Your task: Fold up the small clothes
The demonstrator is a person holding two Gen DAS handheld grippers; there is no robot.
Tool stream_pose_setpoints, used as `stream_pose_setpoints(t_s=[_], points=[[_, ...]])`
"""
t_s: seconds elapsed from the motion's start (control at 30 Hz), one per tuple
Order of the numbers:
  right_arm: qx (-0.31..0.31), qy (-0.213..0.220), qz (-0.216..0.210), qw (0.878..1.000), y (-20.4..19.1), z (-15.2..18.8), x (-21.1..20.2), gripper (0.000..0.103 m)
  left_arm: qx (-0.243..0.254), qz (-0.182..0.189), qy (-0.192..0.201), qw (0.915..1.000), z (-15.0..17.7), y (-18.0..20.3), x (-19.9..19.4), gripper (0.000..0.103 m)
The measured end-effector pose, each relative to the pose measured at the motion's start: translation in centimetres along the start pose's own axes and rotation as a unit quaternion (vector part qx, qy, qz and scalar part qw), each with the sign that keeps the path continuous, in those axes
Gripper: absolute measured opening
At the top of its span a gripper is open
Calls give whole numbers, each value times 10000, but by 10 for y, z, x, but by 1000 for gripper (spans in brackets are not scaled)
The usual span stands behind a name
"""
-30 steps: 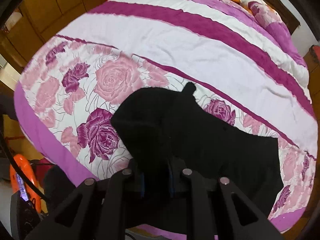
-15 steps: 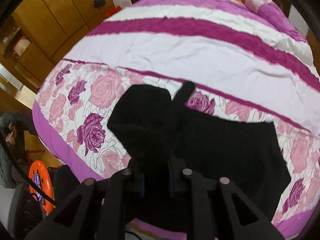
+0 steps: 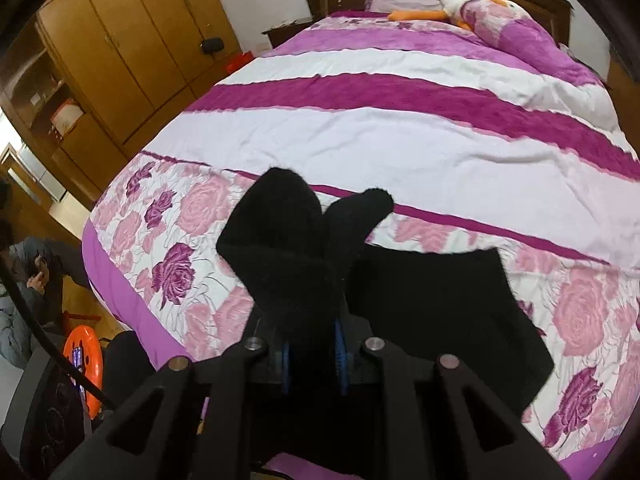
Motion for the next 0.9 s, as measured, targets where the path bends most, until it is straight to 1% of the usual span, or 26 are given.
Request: stream_pose_setpoints(t_s=[0.2,0.47,0.67,0.9], points=[[338,130,-78,9993,43,13,-21,17,449,-90,-141,9989,2,34,22,0],[755,158,-223,9968,95,27,-32,17,797,-104,-391,9960,6,72,57,0],[949,269,-308,9946,119,33,-39,17,1151,-85,-436,9924,7,98,68,0],[1133,337,-331,9924,137,53,-47,17,1369,-62,-587,9888,19,110,76,0]])
Point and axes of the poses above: each gripper's, at about its wrist camera, not at the fingertips, and x roughly the way its jaws point, y to its right, z to its underside, the point moved 6 cm from there along x, roughly the way its jaws point, and after that the axes turned 12 degrees about -z, right-handed, at the moved point
